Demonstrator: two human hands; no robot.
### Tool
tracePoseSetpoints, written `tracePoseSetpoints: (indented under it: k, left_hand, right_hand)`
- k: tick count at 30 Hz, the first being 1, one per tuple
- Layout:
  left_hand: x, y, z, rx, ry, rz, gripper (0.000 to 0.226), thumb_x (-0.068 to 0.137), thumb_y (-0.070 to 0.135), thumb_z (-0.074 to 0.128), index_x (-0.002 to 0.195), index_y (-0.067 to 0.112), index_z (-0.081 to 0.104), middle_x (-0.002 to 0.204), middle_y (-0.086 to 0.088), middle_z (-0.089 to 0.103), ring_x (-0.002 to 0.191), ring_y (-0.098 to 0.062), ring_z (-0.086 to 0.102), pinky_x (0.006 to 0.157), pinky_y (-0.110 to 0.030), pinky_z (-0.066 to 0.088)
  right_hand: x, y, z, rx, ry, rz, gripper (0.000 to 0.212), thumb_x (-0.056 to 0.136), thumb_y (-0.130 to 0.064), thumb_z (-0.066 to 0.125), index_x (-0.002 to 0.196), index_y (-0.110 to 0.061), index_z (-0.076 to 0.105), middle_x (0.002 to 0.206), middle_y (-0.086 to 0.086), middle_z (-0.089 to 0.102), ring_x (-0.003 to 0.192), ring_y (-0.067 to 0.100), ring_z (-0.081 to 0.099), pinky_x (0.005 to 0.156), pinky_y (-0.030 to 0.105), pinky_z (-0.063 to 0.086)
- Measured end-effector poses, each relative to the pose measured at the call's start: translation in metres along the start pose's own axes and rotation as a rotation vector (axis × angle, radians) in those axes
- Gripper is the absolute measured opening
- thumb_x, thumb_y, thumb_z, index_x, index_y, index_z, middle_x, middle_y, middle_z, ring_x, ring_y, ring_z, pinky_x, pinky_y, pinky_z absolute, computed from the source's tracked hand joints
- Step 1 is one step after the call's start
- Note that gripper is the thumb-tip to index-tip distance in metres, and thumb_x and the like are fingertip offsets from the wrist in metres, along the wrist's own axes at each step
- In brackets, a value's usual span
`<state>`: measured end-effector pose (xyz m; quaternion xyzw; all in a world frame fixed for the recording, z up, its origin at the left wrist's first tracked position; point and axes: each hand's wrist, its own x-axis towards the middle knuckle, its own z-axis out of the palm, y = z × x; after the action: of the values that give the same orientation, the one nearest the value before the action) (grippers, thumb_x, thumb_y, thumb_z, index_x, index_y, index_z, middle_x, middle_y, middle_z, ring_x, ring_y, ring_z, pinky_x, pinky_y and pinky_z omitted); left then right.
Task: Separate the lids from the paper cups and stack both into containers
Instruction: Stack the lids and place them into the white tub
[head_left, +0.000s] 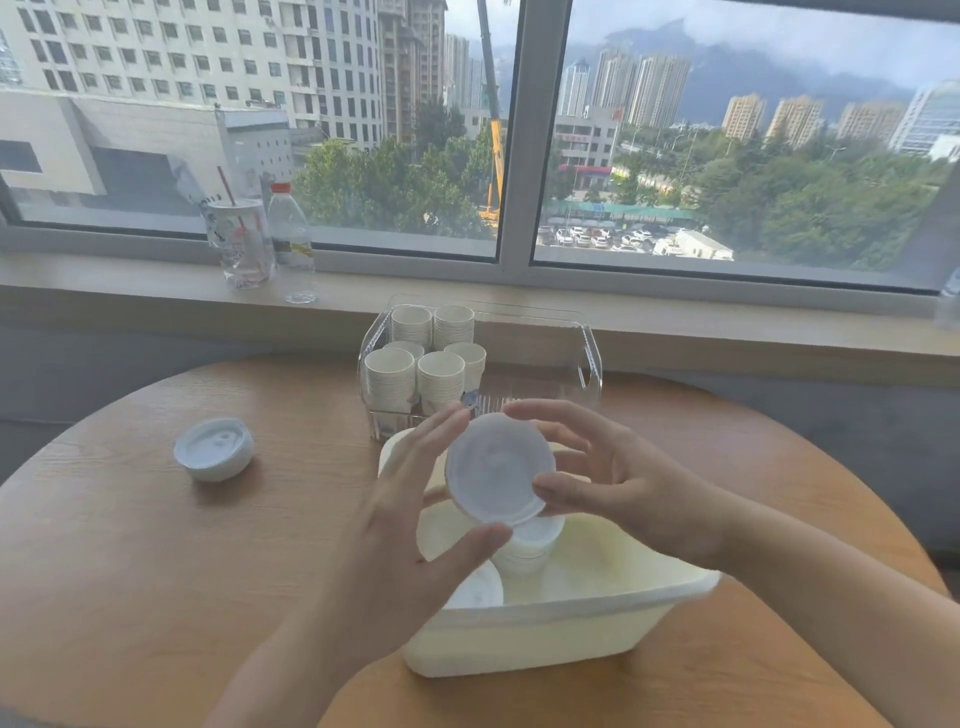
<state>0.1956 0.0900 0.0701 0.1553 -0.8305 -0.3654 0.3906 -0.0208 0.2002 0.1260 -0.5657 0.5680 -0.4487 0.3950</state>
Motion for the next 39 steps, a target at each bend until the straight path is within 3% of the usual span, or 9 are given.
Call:
tracePoseSetpoints:
  k: [4, 7, 12, 16, 18, 22, 27, 33, 39]
  left_hand:
    - [-0.02, -0.011, -0.005, 0.172, 0.031, -0.04, 0.087, 0.087, 0.055, 0.071, 0.161, 0.047, 0.026, 0.161, 0.037, 0.029, 0.146, 0.008, 0.037, 0.11, -0.014, 0.039]
    - [-0.033, -0.017, 0.0, 0.227, 0.08, -0.053, 0.085, 0.089, 0.05, 0.07, 0.163, 0.036, 0.029, 0.164, 0.031, 0.031, 0.152, 0.006, 0.028, 0.117, -0.008, 0.024]
    - [-0.047, -0.02, 0.013, 0.225, 0.179, -0.118, 0.087, 0.089, 0.053, 0.065, 0.164, 0.032, 0.028, 0.17, 0.02, 0.025, 0.16, -0.007, 0.016, 0.122, -0.033, 0.021]
    - [-0.056, -0.015, 0.017, 0.201, 0.193, -0.161, 0.091, 0.086, 0.061, 0.061, 0.165, 0.033, 0.025, 0.173, 0.019, 0.016, 0.159, -0.001, 0.014, 0.119, -0.015, 0.017]
    - [-0.06, -0.013, 0.018, 0.197, 0.2, -0.181, 0.094, 0.085, 0.063, 0.06, 0.166, 0.032, 0.024, 0.174, 0.018, 0.014, 0.158, 0.003, 0.012, 0.115, 0.0, 0.012]
    - [-0.066, -0.01, 0.02, 0.196, 0.218, -0.221, 0.098, 0.082, 0.066, 0.06, 0.166, 0.029, 0.025, 0.174, 0.014, 0.017, 0.155, 0.01, 0.011, 0.109, 0.006, 0.011]
    - [-0.071, -0.009, 0.021, 0.196, 0.224, -0.218, 0.102, 0.081, 0.064, 0.063, 0.166, 0.026, 0.024, 0.174, 0.015, 0.018, 0.157, 0.006, 0.012, 0.111, 0.004, 0.012]
    - [-0.074, -0.008, 0.021, 0.167, 0.212, -0.208, 0.102, 0.081, 0.063, 0.064, 0.166, 0.025, 0.023, 0.174, 0.017, 0.014, 0.157, 0.006, 0.011, 0.112, 0.003, 0.01]
    - [-0.073, -0.01, 0.022, 0.134, 0.2, -0.218, 0.103, 0.081, 0.061, 0.065, 0.167, 0.027, 0.021, 0.174, 0.019, 0.011, 0.158, 0.005, 0.008, 0.113, 0.002, 0.008]
  right_hand:
    - [-0.014, 0.008, -0.017, -0.084, -0.007, 0.114, 0.052, 0.098, -0.014, 0.07, 0.141, -0.041, 0.058, 0.143, 0.0, 0.057, 0.122, 0.021, 0.066, 0.099, 0.039, 0.058]
    - [-0.024, 0.012, -0.024, -0.183, -0.079, 0.244, 0.05, 0.1, -0.015, 0.07, 0.139, -0.045, 0.059, 0.142, -0.008, 0.056, 0.119, 0.015, 0.067, 0.1, 0.037, 0.058]
    - [-0.031, 0.011, -0.021, -0.364, -0.243, 0.448, 0.047, 0.103, -0.021, 0.066, 0.139, -0.049, 0.054, 0.138, -0.016, 0.056, 0.107, 0.006, 0.07, 0.097, 0.021, 0.055]
    - [-0.03, 0.014, -0.018, -0.47, -0.282, 0.515, 0.048, 0.102, -0.03, 0.067, 0.137, -0.058, 0.049, 0.138, -0.025, 0.054, 0.118, -0.003, 0.061, 0.086, 0.006, 0.048]
    - [-0.029, 0.017, -0.016, -0.541, -0.294, 0.505, 0.049, 0.101, -0.035, 0.067, 0.137, -0.062, 0.047, 0.139, -0.028, 0.054, 0.124, -0.008, 0.054, 0.091, 0.01, 0.045]
    - [-0.026, 0.026, -0.01, -0.645, -0.297, 0.479, 0.055, 0.098, -0.035, 0.071, 0.141, -0.058, 0.045, 0.139, -0.028, 0.053, 0.124, -0.005, 0.054, 0.1, 0.015, 0.046]
    - [-0.026, 0.038, -0.003, -0.728, -0.284, 0.436, 0.065, 0.09, -0.027, 0.081, 0.139, -0.054, 0.048, 0.133, -0.025, 0.051, 0.121, 0.003, 0.056, 0.105, 0.024, 0.051]
    - [-0.021, 0.042, 0.003, -0.832, -0.251, 0.419, 0.077, 0.082, -0.021, 0.087, 0.142, -0.047, 0.046, 0.128, -0.015, 0.053, 0.112, 0.004, 0.058, 0.099, 0.024, 0.053]
    - [-0.014, 0.046, 0.009, -0.877, -0.284, 0.369, 0.086, 0.08, -0.027, 0.088, 0.151, -0.041, 0.041, 0.136, -0.015, 0.047, 0.118, 0.005, 0.052, 0.1, 0.021, 0.05]
